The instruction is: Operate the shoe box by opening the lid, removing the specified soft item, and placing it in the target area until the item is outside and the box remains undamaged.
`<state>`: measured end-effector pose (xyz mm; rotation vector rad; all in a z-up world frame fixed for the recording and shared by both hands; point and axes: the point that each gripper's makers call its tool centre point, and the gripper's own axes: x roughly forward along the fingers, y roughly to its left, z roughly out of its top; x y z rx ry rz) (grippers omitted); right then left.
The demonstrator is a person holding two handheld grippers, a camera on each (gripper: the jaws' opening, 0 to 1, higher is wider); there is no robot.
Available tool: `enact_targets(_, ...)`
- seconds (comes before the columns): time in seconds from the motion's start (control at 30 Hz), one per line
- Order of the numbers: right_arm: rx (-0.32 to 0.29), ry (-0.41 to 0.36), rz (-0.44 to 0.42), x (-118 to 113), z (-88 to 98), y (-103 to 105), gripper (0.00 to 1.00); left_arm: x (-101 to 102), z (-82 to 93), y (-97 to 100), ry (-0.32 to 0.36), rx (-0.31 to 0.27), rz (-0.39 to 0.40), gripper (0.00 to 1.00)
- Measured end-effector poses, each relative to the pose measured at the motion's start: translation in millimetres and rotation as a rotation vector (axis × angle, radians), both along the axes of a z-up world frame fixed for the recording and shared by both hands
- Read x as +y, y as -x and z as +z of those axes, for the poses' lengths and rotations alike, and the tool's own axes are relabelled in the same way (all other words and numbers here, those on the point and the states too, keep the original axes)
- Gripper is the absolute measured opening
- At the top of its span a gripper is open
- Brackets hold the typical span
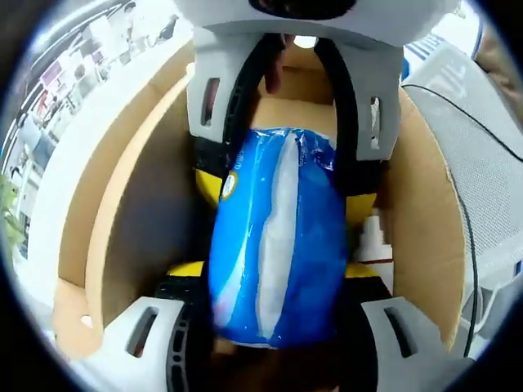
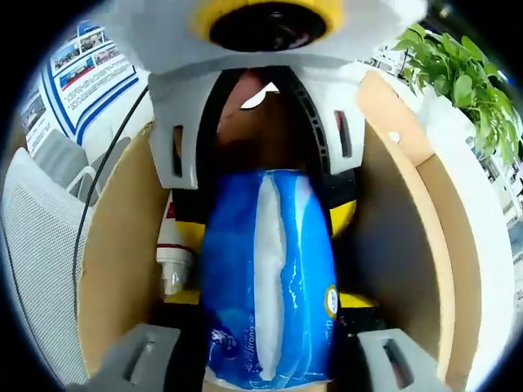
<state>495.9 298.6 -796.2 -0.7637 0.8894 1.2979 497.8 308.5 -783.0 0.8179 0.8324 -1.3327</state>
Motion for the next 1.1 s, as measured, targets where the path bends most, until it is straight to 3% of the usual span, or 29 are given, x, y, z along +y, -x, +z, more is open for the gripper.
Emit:
enact_targets(0.23,-0.014,-0.009,0.03,-3.5,10.6,10.4,0.45,-1.2,10.0,10.0,0.015,-0.004,0.012,0.48)
enact_targets(0.4,-0.094,-0.027,0.068,-5.2,33.4,8.7,0.44,-2.9,29.7,7.0,0.05,-0.056,0.037,0.48)
enact_targets(0.43,-0.134,-0.038,0.069,-5.2,40.9,3.1,0.44,-3.7,37.7,3.1,0.055,-0.09,0.036,0.48)
enact_targets(0.53,-0.156,-0.047,0.062,-7.8,53.6,4.4,0.44,-5.2,44.8,1.0,0.055,-0.112,0.027,0.48)
enact_targets(0.7,-0.16,-0.043,0.061,-12.6,58.9,8.4,0.44,-10.6,47.7,1.8,0.052,-0.129,0.019,0.48)
enact_targets(1.1,-0.198,-0.048,0.036,-25.8,86.8,10.6,0.44,-24.6,79.6,7.2,0.046,-0.169,-0.011,0.48)
